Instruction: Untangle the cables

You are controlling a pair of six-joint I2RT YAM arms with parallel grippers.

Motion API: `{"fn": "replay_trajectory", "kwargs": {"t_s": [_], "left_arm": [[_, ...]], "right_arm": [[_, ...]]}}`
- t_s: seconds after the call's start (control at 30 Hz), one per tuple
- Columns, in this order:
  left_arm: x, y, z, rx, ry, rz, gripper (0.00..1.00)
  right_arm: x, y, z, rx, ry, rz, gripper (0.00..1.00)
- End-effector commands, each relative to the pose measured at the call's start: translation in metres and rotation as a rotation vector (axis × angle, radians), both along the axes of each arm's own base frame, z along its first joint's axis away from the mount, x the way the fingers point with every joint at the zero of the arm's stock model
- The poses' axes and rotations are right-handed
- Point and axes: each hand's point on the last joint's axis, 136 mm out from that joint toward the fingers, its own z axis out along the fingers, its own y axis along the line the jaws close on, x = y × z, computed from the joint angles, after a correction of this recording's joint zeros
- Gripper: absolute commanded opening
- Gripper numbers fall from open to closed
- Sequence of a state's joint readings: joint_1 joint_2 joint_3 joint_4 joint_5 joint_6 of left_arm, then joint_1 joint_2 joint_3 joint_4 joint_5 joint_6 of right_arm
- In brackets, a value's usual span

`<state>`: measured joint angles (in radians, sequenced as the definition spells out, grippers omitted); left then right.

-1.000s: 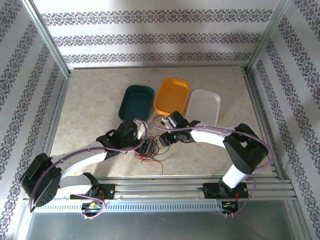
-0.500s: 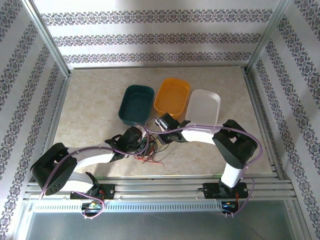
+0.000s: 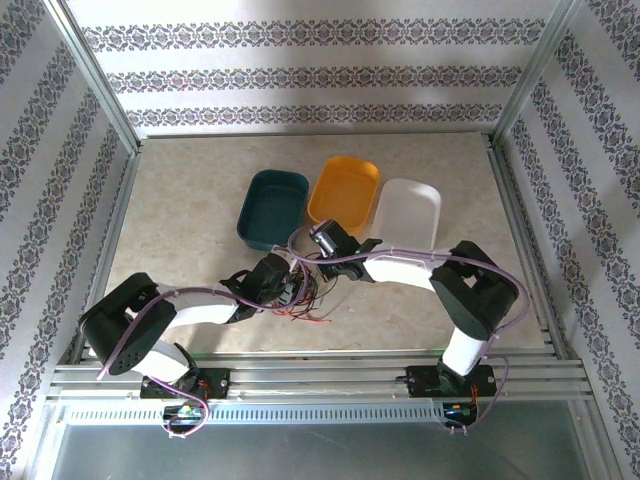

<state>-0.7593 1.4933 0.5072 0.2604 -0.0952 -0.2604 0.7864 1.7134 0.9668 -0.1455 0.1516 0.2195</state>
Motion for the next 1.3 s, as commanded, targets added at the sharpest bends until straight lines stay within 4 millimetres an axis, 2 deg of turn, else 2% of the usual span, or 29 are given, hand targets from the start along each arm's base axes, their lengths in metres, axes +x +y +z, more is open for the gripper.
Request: {"fn": "replay_trajectory", "kwargs": {"t_s": [0.0, 0.07, 0.13, 0.3, 0.5, 0.73, 0.93, 1.27], "left_arm": [[0.001, 0.001, -0.012, 0.003, 0.004, 0.043, 0.66], [0.003, -0.005, -0.012, -0.017, 0.006, 0.031, 0.72], [0.004, -0.009, -0.014, -0.016, 0.013, 0.021, 0.82], [0.005, -0.013, -0.015, -0.023, 0.003, -0.001, 0.90], [0.006, -0.015, -0.016, -0.022, 0.008, -0.007, 0.91], [0.006, -0.016, -0.020, -0.018, 0.014, -0.009, 0.91], [0.008, -0.014, -0.028, 0.003, 0.027, 0.007, 0.91], [0.010, -0.013, -0.038, 0.029, 0.046, 0.017, 0.92]], "right_arm": [[0.020, -0.007, 0.051, 0.076, -0.131, -0.071, 0.00], [0.024, -0.012, 0.065, 0.095, -0.162, -0.090, 0.00], [0.029, -0.019, 0.080, 0.111, -0.197, -0.119, 0.00], [0.037, -0.041, 0.124, 0.127, -0.319, -0.192, 0.00], [0.042, -0.075, 0.177, 0.147, -0.459, -0.284, 0.00], [0.036, -0.108, 0.229, 0.214, -0.575, -0.363, 0.00], [0.029, -0.139, 0.266, 0.261, -0.661, -0.436, 0.00], [0.021, -0.200, 0.330, 0.457, -0.759, -0.573, 0.00]]}}
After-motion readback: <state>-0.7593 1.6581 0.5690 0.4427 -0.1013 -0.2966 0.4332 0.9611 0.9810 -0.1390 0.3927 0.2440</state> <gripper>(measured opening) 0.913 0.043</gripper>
